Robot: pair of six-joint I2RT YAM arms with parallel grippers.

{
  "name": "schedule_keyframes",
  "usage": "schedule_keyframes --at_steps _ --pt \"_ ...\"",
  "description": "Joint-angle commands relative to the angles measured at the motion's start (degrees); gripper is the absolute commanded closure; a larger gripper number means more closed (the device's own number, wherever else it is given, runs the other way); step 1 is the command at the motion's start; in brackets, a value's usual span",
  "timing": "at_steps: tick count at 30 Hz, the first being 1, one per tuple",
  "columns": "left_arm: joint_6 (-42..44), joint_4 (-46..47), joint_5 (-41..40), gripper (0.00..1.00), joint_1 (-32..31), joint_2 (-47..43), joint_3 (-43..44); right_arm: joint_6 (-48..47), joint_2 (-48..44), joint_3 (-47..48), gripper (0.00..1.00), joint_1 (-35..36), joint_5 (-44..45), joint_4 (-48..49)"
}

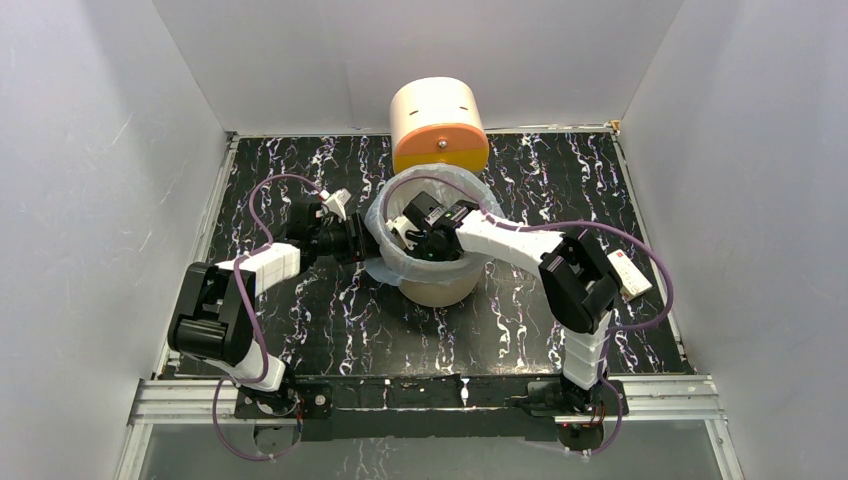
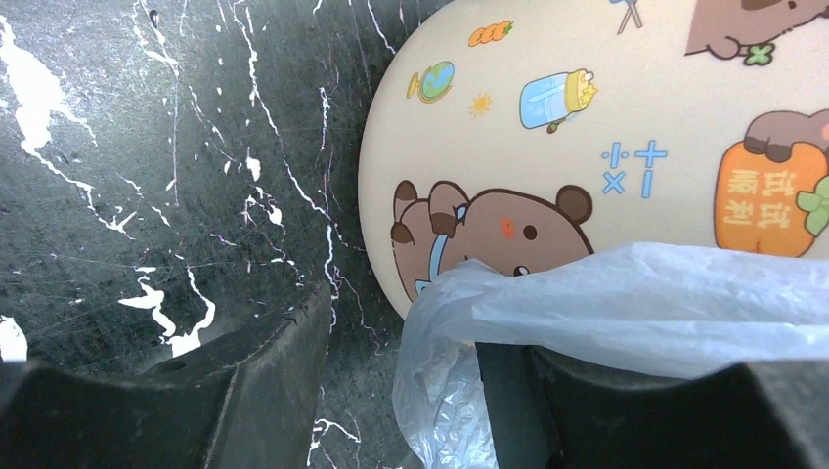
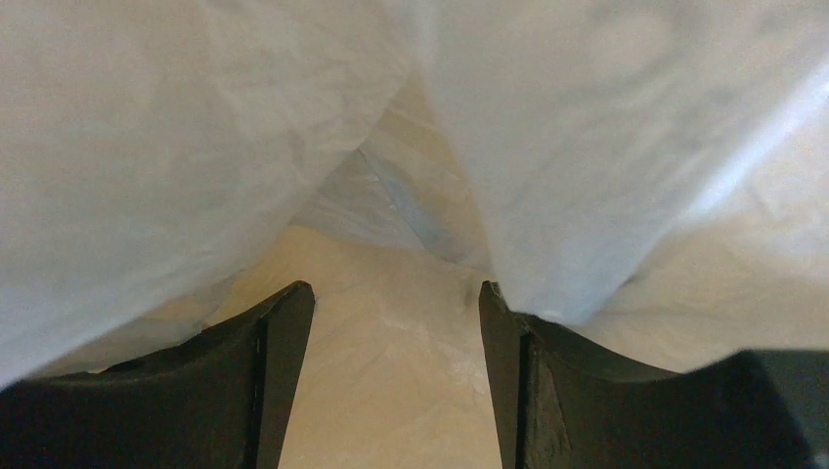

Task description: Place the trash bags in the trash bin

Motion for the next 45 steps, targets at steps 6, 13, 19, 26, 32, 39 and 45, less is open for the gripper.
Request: schedule_keyframes --at_steps 6,13,19,26,32,39,45 --pt "1.5 -3.0 1.8 0.47 0.0 -3.4 1.3 8.4 1.8 -1.5 0.29 0.3 -0.4 -3.2" --pt "1.5 -5.0 0.3 0.42 0.2 -7.7 -0.2 18.5 1.4 -1.5 0.32 0.3 -1.7 -3.7" --pt "2.4 -7.0 0.5 0.41 0.3 -7.4 0.7 23.5 4.0 3.1 0.32 0.3 -3.4 -7.9" --pt "1.7 -7.2 -1.0 0.39 0.3 -10.8 -1.6 29.6 2.9 2.1 0.31 0.3 2.2 -6.8" --pt "1.2 -6.2 -0.9 0.39 0.3 -10.4 -2.2 31.1 3.9 -0.5 0.31 0.7 2.9 -5.6" --pt "1.7 -6.5 -1.9 0.39 0.4 -11.2 -3.1 30.6 -0.8 3.2 0.27 1.1 2.1 -6.0" --pt "1.6 -5.7 -1.2 0.41 0.5 -10.4 -3.8 31.0 -2.2 5.4 0.27 1.3 2.7 -7.8"
